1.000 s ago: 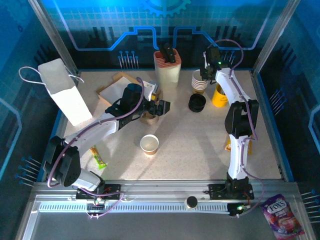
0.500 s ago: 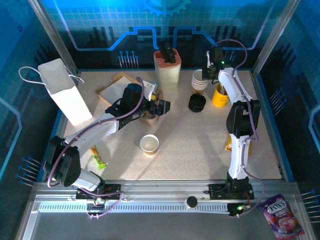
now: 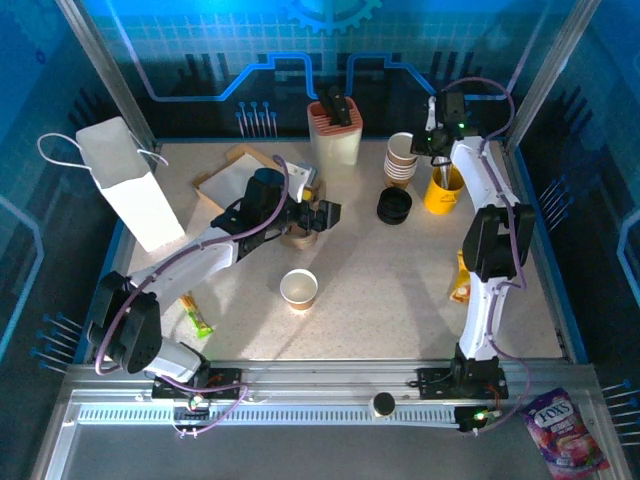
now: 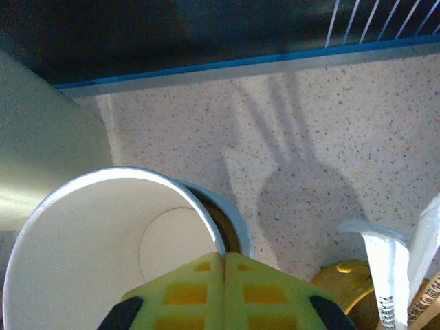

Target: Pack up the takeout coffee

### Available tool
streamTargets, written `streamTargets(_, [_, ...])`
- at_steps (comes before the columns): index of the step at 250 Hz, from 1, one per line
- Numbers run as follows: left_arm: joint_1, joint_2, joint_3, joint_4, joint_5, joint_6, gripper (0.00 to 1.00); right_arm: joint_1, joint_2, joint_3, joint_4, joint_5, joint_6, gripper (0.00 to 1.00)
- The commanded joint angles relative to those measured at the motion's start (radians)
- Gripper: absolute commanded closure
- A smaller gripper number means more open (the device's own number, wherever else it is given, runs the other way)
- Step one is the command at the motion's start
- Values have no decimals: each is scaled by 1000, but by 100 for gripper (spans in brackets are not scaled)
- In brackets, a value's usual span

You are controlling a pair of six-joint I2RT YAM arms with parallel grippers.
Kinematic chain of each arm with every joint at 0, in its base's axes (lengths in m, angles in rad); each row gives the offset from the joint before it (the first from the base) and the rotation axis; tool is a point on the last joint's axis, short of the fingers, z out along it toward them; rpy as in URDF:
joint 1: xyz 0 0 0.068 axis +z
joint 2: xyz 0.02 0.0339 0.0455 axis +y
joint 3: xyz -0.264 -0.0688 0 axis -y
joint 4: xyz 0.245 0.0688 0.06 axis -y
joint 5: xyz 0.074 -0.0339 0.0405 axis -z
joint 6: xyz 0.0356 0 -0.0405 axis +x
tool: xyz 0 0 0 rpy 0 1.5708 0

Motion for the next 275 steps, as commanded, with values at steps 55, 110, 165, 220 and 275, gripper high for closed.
streamTargets(55, [-9,-3,-27,35,-9,14,0,-13,-147,-9,48,-77,56,100])
streamTargets(110, [-1,-9,-68,73,-48,-19,0,33,-302,-95,76,-72,49,100])
streamTargets(165, [37,-74,-145,95,-64,-55,0,154,-545,-436,120,3,28,100])
streamTargets(220, [49,-191,-244,55,-124,-52,0,339,-735,-769,75,92,8,100])
streamTargets(275, [49,-251,-303,15,-139,-51,0,488,-801,-1000,101,102,24,100])
